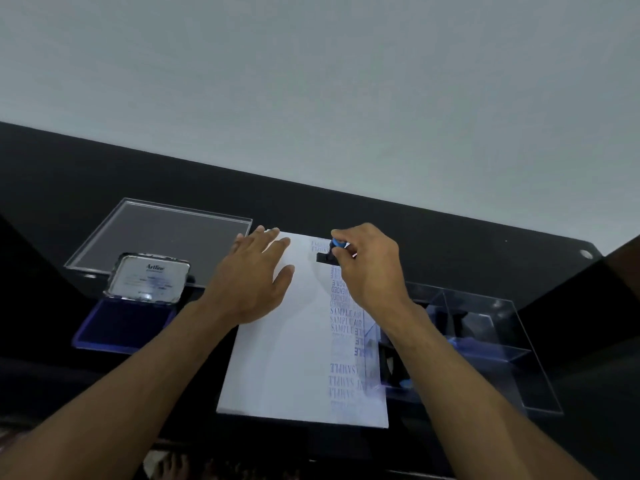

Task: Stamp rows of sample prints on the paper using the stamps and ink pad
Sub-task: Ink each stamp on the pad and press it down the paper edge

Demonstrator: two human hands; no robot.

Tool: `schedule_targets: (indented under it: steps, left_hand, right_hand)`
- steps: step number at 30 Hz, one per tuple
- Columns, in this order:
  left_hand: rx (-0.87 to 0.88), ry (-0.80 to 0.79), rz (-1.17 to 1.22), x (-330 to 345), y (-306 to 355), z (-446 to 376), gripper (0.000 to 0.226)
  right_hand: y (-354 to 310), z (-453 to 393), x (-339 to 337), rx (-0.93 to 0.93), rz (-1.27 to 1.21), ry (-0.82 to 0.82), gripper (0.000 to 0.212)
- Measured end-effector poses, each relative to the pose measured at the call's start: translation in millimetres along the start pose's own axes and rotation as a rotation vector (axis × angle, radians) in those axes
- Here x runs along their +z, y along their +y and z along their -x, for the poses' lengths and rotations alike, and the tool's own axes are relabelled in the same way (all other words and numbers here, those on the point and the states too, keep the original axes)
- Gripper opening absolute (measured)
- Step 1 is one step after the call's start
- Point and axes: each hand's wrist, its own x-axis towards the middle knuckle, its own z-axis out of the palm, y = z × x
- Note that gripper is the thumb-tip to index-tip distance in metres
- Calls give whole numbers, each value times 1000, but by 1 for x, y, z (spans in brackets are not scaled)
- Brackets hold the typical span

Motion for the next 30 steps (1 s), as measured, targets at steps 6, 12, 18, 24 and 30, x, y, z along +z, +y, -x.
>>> schedule_targets:
  steps: [6,12,18,24,30]
  left_hand:
    - [16,-27,-56,13,-7,-35,69]
    - [15,-64,-107,21,-10,-47,71]
    - [32,-78,-162,26,-15,-45,73]
    - [45,-64,-171,28,-16,-44,71]
    - [49,-48,-162,28,-16,-43,70]
  right_hand:
    - [7,-28,10,-35,19,-27,28]
    - [14,-37,23,-42,35,-44,29]
    - [18,-38,30,-67,59,-33,27]
    - [19,-37,34,-87,88,-50,25]
    - [17,-38,34,-96,116,-66,24]
